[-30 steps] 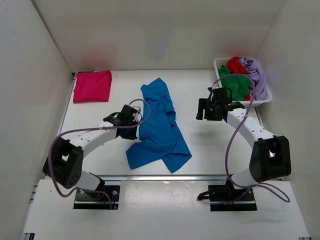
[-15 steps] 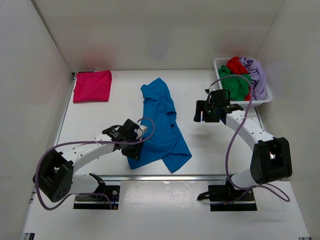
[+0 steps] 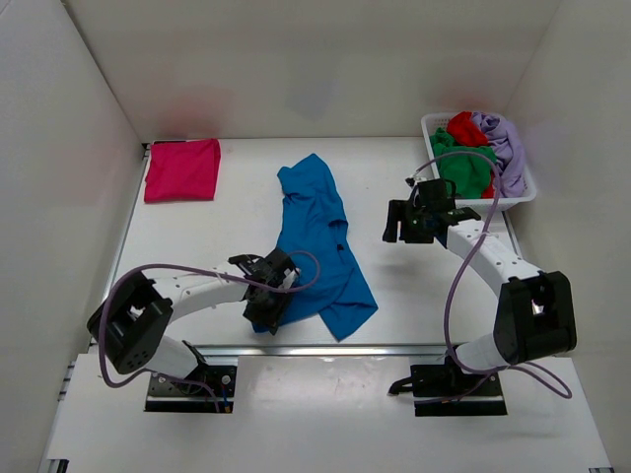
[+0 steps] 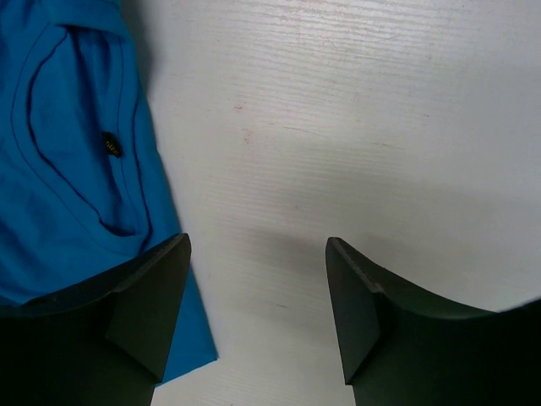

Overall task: Fold and stack the t-shirts
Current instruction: Flatten out the tshirt

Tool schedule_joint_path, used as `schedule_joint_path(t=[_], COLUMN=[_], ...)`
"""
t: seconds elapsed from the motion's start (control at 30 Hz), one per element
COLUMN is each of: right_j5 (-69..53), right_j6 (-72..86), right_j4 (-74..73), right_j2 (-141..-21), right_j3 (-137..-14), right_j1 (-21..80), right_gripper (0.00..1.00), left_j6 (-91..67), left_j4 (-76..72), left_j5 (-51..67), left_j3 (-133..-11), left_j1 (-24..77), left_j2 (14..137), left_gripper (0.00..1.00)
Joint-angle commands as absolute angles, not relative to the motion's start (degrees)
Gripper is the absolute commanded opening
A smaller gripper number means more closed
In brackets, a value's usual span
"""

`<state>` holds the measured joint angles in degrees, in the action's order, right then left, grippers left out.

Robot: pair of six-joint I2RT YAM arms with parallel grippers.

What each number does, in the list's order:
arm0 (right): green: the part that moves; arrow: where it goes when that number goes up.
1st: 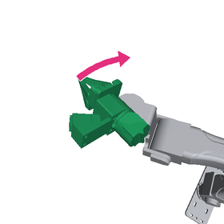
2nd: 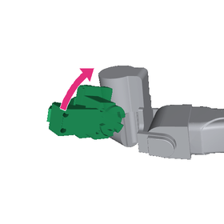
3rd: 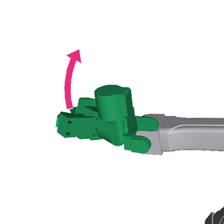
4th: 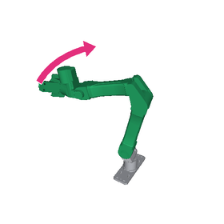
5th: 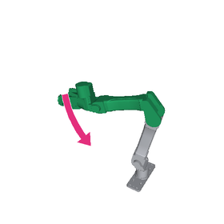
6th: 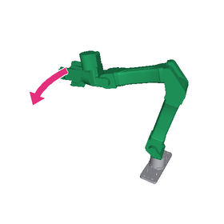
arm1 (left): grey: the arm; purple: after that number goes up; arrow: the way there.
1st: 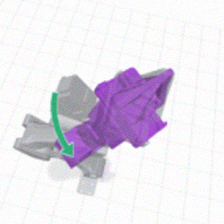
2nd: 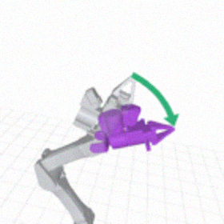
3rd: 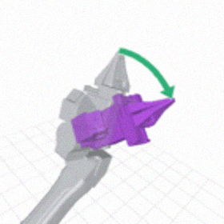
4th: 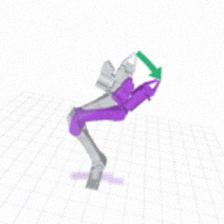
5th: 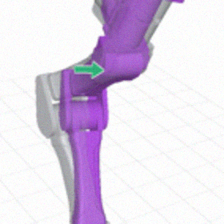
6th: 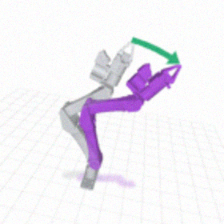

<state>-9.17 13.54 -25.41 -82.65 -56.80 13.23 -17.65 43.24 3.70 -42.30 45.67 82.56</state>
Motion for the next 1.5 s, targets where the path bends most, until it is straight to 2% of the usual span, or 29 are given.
schedule_joint_path(t=[0.0, 0.03, 0.07, 0.1, 0.2, 0.33, 0.43, 0.53, 0.57, 0.6, 0.7, 0.77, 0.83, 0.9, 1.17, 1.3, 1.47], right_j5=[-10.3, -10.2, -10.5, -10.7, -11.3, -10.3, -9.9, -8.0, -8.3, -9.5, -10.1, -11.2, -11.0, -11.1, -11.9, -12.2, -12.0], right_j6=[13.5, 13.9, 13.5, 13.4, 13.0, 14.2, 15.6, 17.8, 18.5, 19.2, 19.9, 19.9, 19.3, 19.2, 19.2, 19.9, 20.2], right_j4=[-23.2, -22.9, -22.8, -22.9, -24.8, -26.4, -25.1, -23.7, -23.5, -23.5, -23.0, -22.4, -22.9, -23.3, -22.2, -22.3, -22.0], right_j2=[-80.1, -80.2, -80.3, -80.2, -80.3, -77.9, -75.4, -71.6, -71.0, -70.8, -69.3, -68.6, -68.4, -67.8, -68.5, -68.5, -67.9], right_j3=[-55.9, -56.1, -55.8, -55.5, -55.5, -52.2, -48.3, -44.1, -44.0, -43.3, -41.5, -41.0, -41.4, -41.7, -41.1, -41.0, -41.0], right_j1=[12.7, 12.9, 12.9, 13.1, 14.7, 18.3, 22.8, 28.8, 29.3, 30.1, 30.1, 29.0, 28.3, 28.4, 28.1, 28.3, 29.2], right_gripper=[0.62, 0.62, 0.62, 0.62, 0.64, 0.65, 0.63, 0.60, 0.60, 0.60, 0.60, 0.60, 0.60, 0.60, 0.60, 0.60, 0.59], left_j6=[-20.0, -20.3, -20.2, -20.0, -18.0, -16.4, -16.0, -15.2, -13.4, -12.6, -12.8, -14.6, -16.3, -18.3, -22.6, -23.8, -26.8], left_j4=[41.4, 38.7, 37.9, 37.4, 40.3, 41.3, 43.8, 47.4, 48.9, 50.2, 51.2, 48.2, 44.8, 41.7, 37.7, 38.4, 38.2], left_j5=[-3.4, -4.0, -3.3, -3.6, -2.0, 6.0, 6.0, 6.4, 10.3, 13.0, 5.1, 4.6, 6.6, 5.9, -1.7, 0.7, -3.6], left_j3=[-41.1, -40.6, -39.9, -40.0, -45.9, -56.4, -65.1, -71.4, -72.1, -72.0, -63.2, -55.6, -49.3, -45.5, -34.6, -35.1, -34.1], left_j1=[45.6, 45.3, 44.8, 44.0, 42.0, 33.1, 29.2, 27.7, 28.2, 28.8, 38.4, 39.8, 39.8, 40.2, 39.5, 40.7, 44.6], left_j2=[83.8, 83.8, 83.8, 84.5, 83.9, 78.7, 78.2, 80.1, 80.5, 81.5, 81.7, 80.6, 79.3, 76.5, 63.2, 64.0, 66.4], left_gripper=[0.54, 0.46, 0.10, 0.00, 0.00, 0.00, 0.00, 0.00, 0.00, 0.01, 0.22, 0.26, 0.37, 0.43, 0.52, 0.58, 0.62])
